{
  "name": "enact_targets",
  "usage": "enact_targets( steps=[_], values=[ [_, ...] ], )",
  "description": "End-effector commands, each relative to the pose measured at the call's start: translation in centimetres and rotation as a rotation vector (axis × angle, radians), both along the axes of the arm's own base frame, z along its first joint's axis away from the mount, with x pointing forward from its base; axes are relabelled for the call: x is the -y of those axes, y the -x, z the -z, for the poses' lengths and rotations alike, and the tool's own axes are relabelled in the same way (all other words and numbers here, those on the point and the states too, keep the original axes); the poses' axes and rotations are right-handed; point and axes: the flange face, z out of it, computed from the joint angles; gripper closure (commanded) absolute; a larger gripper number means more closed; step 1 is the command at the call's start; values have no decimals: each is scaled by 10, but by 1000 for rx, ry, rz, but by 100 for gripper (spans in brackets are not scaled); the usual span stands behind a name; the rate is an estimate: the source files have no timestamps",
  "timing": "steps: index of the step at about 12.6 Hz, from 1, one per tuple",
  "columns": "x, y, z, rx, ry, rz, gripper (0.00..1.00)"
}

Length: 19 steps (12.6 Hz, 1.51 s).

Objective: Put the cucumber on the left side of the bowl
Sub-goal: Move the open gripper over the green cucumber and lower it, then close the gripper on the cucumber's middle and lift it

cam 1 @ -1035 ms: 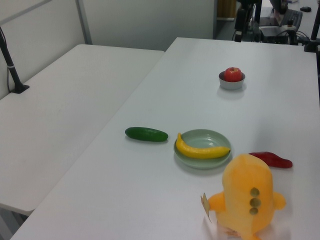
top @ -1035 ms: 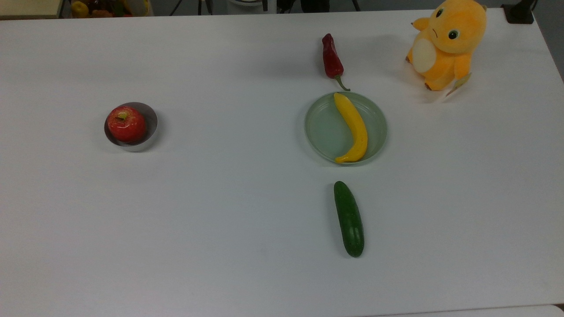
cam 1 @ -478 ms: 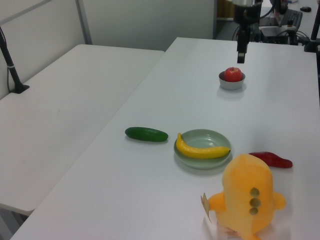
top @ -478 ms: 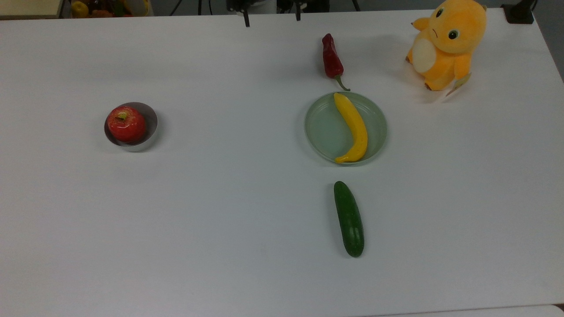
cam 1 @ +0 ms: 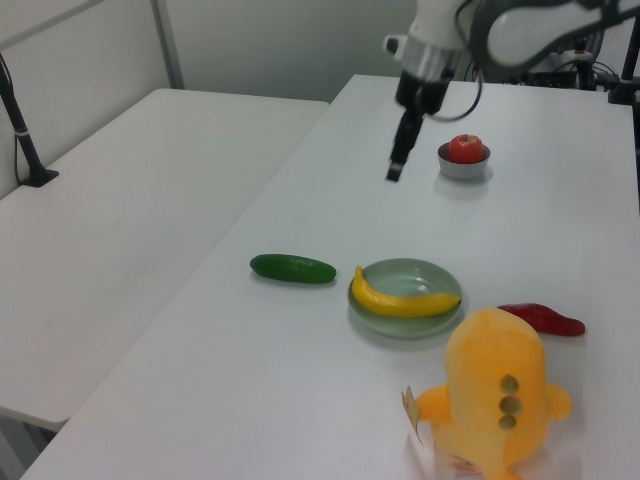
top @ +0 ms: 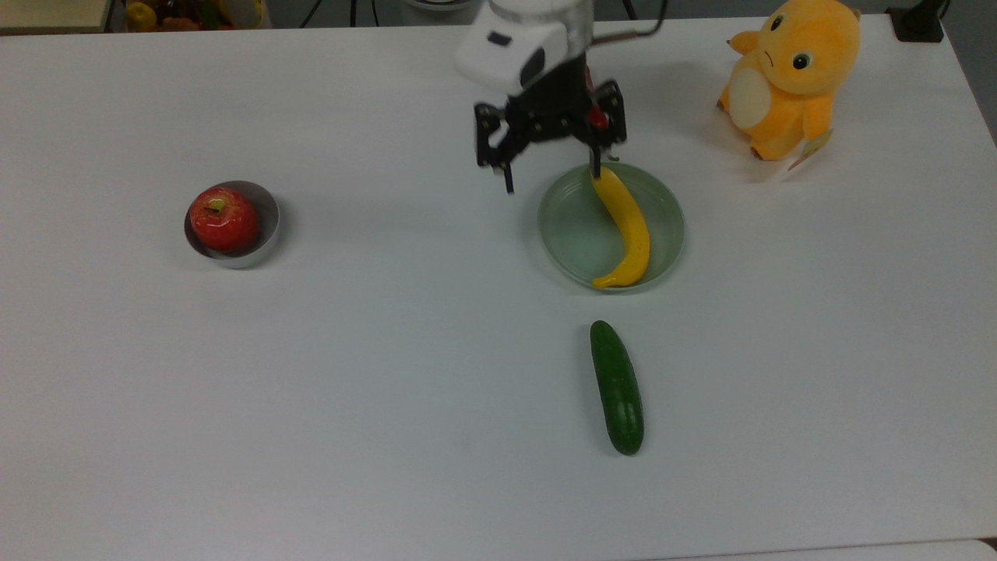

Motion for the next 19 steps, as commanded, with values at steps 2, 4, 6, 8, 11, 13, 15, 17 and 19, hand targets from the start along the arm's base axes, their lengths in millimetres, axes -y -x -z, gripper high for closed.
enact_targets(
  steps=[2,4,6,8,11,13,15,17,19],
  values=[
    [-40,-58,38,118,-27,57,0],
    [-55,-69,61,191,-22,69,0],
    [-65,-87,80,248,-36,96,0],
    [-76,-104,102,280,-23,79,0],
    [-90,-107,141,317,-9,49,0],
    [-94,-106,165,322,4,49,0],
    [-96,-105,177,331,9,51,0],
    [-98,-103,187,328,27,46,10],
    [-97,-103,188,326,30,46,51]
  ],
)
